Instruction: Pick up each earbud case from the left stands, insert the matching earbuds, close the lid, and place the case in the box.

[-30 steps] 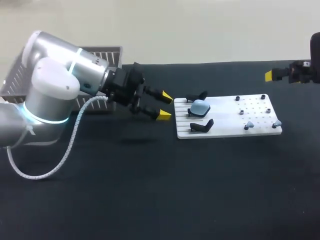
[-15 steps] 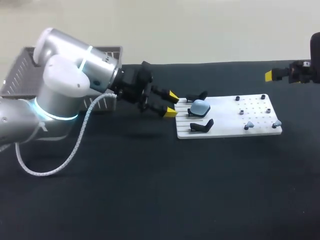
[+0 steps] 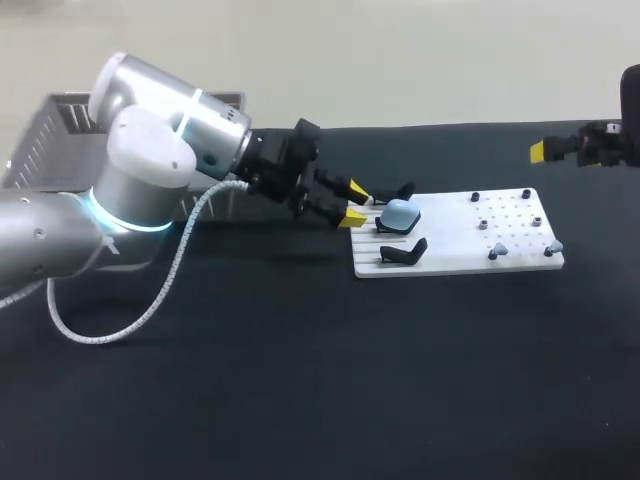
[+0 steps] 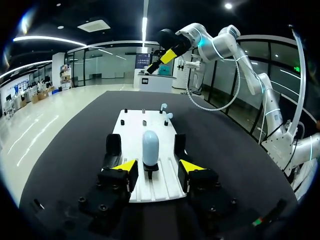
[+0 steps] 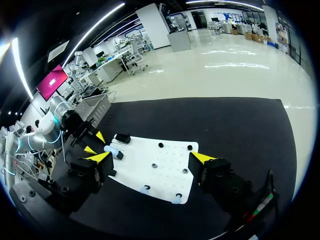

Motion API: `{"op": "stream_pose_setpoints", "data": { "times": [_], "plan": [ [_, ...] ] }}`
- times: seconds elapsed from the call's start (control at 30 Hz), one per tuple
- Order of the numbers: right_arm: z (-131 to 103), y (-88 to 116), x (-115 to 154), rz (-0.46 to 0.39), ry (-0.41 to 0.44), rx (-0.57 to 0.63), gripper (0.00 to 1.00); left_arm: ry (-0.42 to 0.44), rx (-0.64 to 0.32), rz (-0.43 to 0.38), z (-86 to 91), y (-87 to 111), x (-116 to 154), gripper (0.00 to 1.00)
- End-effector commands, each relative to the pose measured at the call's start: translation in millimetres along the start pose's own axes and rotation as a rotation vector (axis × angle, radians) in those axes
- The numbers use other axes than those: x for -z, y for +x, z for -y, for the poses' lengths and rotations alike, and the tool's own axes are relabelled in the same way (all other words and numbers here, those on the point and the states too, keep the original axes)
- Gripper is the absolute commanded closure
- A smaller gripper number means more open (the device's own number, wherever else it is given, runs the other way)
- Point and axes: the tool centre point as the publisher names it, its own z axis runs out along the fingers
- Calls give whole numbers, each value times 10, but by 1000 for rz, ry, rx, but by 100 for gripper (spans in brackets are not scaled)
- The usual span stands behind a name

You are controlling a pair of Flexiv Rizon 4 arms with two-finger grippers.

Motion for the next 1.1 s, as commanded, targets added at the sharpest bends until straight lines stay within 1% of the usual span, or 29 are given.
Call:
{"op": "stream_pose_setpoints", "data": {
  "times": [0.03,0.2,0.37,0.5,0.6,0.77,1.03,1.1],
  "plan": [
    [3,1,3,0,-1,1,0,18,-2,0,-54,-15,-65,40],
    [3,1,3,0,-1,1,0,28,-11,1,6,-36,-124,35],
    [3,1,3,0,-1,1,0,36,-5,5,23,-9,-189,35],
    [3,1,3,0,-1,1,0,43,0,7,8,13,-235,35],
    [3,1,3,0,-1,1,0,50,-4,6,-8,10,-260,37],
    [3,1,3,0,-1,1,0,51,-13,4,-24,-18,-294,33],
    [3,1,3,0,-1,1,0,58,-12,6,-44,-9,-344,36],
    [3,1,3,0,-1,1,0,59,-12,6,-48,-10,-351,33]
  ]
}}
